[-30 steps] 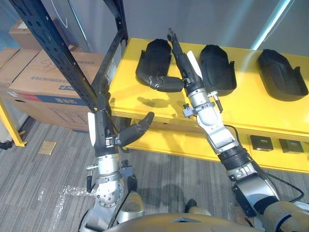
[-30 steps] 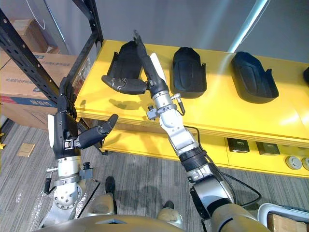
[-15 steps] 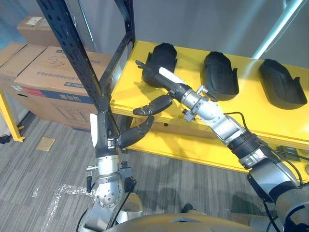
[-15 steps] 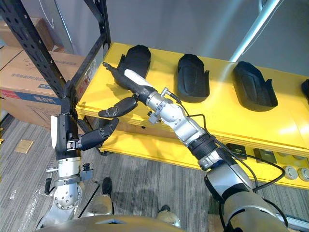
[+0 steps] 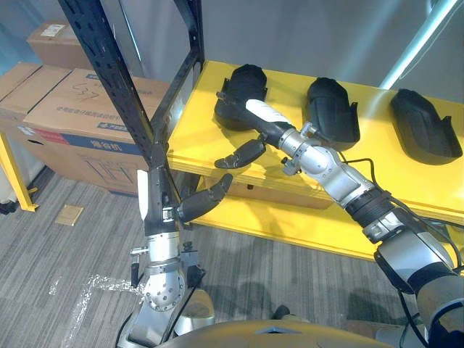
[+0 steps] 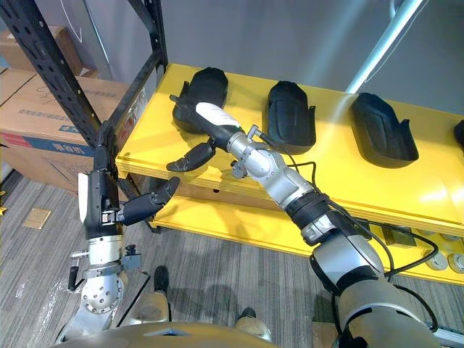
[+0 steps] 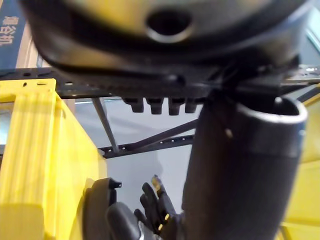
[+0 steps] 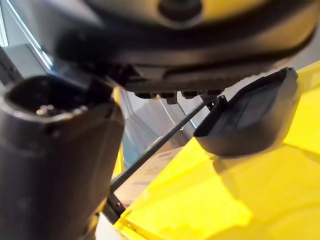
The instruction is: Walk over and take three plastic housings, then place them on the shelf
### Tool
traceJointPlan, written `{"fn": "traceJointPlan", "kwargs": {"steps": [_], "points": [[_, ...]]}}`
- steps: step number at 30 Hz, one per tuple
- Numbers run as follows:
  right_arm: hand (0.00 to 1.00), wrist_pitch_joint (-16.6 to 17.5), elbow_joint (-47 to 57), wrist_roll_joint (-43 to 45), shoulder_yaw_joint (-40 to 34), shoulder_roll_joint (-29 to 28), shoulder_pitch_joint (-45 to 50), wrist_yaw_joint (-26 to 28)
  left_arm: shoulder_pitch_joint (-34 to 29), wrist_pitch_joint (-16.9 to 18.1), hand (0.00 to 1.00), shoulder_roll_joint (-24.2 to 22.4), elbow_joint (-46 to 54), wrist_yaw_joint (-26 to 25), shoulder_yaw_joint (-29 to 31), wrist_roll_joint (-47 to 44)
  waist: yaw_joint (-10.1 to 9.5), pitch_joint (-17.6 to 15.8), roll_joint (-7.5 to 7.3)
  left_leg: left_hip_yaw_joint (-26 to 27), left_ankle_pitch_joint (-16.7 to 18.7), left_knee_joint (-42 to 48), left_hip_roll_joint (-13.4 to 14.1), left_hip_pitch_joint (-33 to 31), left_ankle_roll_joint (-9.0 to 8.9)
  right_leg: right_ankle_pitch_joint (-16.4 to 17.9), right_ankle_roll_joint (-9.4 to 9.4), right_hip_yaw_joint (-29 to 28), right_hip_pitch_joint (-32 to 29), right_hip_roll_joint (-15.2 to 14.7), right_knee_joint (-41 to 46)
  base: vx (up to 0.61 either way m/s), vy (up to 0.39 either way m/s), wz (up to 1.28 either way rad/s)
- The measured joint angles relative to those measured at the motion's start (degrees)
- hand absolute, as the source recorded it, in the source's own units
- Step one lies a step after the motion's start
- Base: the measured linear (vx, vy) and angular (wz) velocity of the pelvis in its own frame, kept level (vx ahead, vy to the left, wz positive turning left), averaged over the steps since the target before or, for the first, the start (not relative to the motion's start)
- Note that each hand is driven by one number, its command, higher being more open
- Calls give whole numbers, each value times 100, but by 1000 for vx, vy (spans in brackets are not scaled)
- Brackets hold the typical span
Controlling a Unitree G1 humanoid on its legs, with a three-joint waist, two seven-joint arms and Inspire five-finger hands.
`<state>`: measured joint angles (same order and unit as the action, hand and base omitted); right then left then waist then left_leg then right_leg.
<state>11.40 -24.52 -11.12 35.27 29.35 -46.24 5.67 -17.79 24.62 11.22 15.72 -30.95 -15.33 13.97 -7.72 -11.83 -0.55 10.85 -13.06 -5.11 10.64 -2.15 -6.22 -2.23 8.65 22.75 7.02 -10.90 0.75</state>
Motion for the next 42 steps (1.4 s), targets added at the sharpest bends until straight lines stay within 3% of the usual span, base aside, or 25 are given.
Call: {"fn": "traceJointPlan", "kwargs": {"steps": [5,9,15,27,33,42], "points": [[100,-108,-320,24,142,0,-204,65,2,0,100,-2,0,82,-12,-9,-3,2,5,-18,-13,0,0,-46,2,-11,-10,17,-31,3,0,0,0,2],[100,-172,-745,144,372,0,-548,646,47,-121,100,-4,0,278,-16,-40,-18,10,82,-53,-14,5,-3,-143,-25,-21,-38,48,-112,5,6,-37,-4,4],[100,-206,-946,260,529,13,-722,860,54,-129,100,-10,0,358,-14,-64,-4,0,131,-53,-15,13,-2,-143,-25,-21,-39,49,-112,5,7,0,0,0],[100,-207,-981,339,805,239,-1108,1464,180,-213,100,-10,0,467,-15,-254,5,-22,173,-38,-16,14,0,-140,-24,-20,-41,48,-114,4,8,0,0,0],[100,-429,-805,358,812,442,-1149,2011,180,-232,100,-4,0,487,-16,-254,8,-24,173,-7,-15,14,4,-129,-25,-19,-42,40,-115,4,6,0,0,0],[100,-702,-432,372,877,515,-1150,2255,181,-243,100,8,0,486,-20,-251,18,-72,126,99,4,0,21,-46,-47,-22,-57,-77,-118,2,-4,-7,-2,-6]]}}
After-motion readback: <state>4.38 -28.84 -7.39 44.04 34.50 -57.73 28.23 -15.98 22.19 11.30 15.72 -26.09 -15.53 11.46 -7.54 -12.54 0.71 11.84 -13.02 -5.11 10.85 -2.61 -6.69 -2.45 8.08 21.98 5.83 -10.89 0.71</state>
